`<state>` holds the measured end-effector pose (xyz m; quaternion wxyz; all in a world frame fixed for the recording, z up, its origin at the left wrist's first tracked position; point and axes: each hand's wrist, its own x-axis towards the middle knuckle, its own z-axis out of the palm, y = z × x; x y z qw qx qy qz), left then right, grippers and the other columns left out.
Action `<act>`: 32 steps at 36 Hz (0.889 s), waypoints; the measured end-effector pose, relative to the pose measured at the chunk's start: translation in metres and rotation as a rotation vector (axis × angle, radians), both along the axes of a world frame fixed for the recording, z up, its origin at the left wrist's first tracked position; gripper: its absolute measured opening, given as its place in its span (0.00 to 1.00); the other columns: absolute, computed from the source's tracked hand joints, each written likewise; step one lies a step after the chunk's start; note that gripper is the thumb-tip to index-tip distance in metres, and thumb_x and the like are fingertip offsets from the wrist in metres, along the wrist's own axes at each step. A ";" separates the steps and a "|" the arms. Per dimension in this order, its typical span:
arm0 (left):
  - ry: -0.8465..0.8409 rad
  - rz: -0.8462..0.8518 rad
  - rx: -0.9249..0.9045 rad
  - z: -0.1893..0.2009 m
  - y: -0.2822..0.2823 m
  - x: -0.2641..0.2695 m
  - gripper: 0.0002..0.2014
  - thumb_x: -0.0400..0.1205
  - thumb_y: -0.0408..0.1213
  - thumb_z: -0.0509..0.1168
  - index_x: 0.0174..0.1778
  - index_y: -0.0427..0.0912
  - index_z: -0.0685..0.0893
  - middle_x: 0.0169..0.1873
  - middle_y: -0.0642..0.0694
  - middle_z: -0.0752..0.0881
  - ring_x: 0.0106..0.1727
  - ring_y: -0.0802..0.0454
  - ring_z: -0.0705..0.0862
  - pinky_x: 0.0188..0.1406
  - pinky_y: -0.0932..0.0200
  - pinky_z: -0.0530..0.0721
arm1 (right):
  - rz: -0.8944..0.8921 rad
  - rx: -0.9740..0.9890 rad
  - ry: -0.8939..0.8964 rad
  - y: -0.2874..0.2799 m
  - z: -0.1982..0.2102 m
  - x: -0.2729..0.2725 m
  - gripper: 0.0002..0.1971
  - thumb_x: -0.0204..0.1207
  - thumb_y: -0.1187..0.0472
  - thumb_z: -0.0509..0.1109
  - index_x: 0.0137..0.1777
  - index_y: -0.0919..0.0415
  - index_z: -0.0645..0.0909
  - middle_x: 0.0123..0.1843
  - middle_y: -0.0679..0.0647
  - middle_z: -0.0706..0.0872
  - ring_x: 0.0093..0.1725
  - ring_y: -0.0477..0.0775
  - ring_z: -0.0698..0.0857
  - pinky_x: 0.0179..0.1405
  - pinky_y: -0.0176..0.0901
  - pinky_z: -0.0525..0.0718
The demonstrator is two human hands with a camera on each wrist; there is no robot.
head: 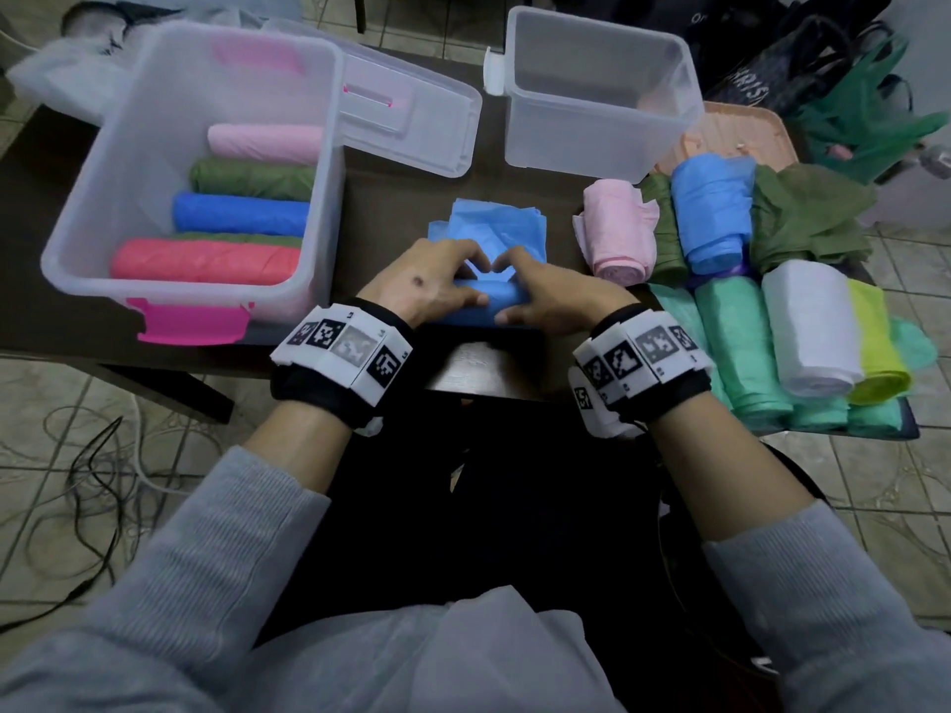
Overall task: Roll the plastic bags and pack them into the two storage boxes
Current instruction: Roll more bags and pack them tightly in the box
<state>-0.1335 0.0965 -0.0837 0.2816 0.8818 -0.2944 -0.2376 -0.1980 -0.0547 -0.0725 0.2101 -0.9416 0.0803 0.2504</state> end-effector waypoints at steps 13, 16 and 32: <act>0.082 -0.049 0.078 -0.003 -0.004 0.005 0.13 0.81 0.46 0.66 0.59 0.48 0.85 0.53 0.49 0.84 0.52 0.55 0.79 0.58 0.60 0.75 | 0.046 -0.095 -0.041 -0.002 -0.001 -0.010 0.26 0.79 0.49 0.67 0.75 0.57 0.69 0.70 0.62 0.71 0.72 0.62 0.66 0.72 0.51 0.64; 0.072 -0.054 0.103 -0.002 -0.006 0.007 0.14 0.81 0.46 0.65 0.61 0.48 0.84 0.57 0.46 0.84 0.54 0.54 0.79 0.57 0.60 0.74 | 0.005 -0.154 -0.282 0.008 -0.006 -0.019 0.25 0.76 0.55 0.71 0.71 0.59 0.71 0.67 0.60 0.72 0.67 0.61 0.68 0.67 0.49 0.67; -0.122 0.108 -0.062 -0.009 -0.009 0.011 0.10 0.80 0.42 0.68 0.54 0.44 0.87 0.54 0.45 0.86 0.58 0.47 0.82 0.60 0.54 0.78 | 0.082 -0.263 -0.346 0.016 -0.020 -0.022 0.33 0.71 0.57 0.74 0.75 0.61 0.67 0.70 0.59 0.73 0.69 0.60 0.72 0.68 0.47 0.68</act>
